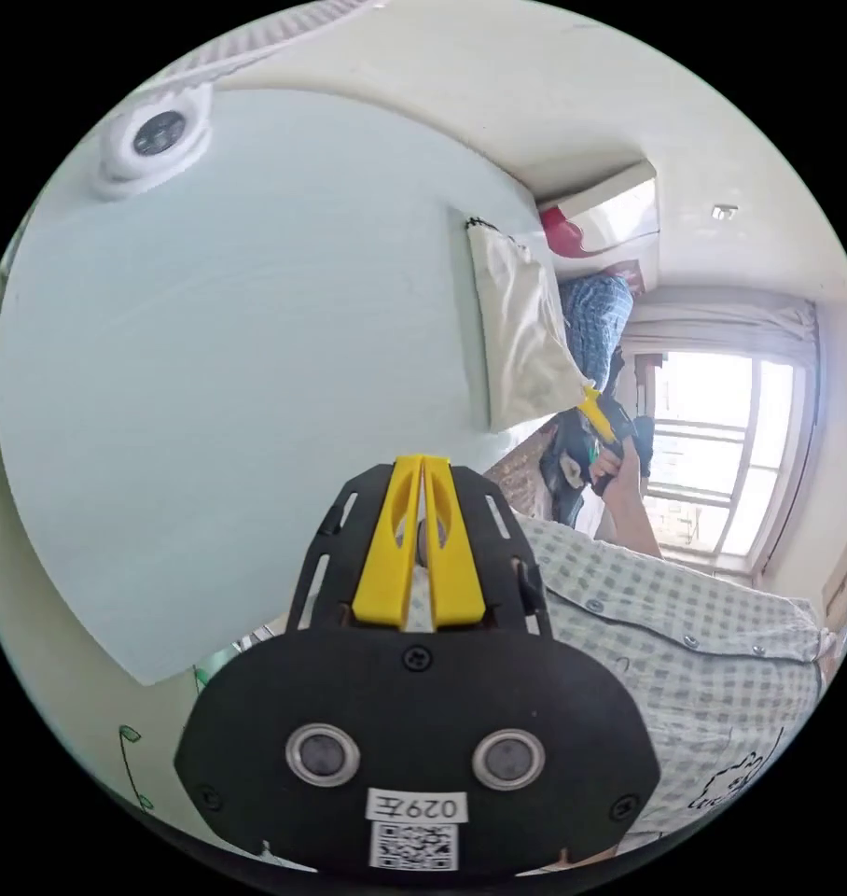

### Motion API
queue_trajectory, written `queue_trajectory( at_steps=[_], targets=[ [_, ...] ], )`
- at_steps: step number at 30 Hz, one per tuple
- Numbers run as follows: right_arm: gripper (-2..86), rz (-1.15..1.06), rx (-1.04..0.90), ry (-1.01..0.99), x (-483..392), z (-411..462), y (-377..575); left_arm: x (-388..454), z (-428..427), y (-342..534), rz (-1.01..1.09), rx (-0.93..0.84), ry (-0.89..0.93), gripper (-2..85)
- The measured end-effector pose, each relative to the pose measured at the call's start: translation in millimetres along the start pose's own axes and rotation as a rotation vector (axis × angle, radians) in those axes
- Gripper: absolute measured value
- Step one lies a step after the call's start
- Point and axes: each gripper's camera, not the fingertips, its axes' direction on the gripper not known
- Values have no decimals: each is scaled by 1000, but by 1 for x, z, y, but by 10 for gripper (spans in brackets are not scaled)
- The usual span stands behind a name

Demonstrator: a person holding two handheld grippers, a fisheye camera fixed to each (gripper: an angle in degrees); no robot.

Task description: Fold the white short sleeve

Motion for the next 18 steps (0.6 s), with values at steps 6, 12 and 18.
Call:
queue_trajectory(
  at_steps=[6,12,18],
  targets=[
    [4,-15,-9,-99,2,-18,-12,113,82,-68,331,-142,-22,-10],
    [1,-17,-48,270,-17,-47,-30,173,195,-118,452,-357,-179,-10],
    [-3,-86,-99,231,-20,-79,-43,175,224,-119,386,-390,-186,-10]
  ],
)
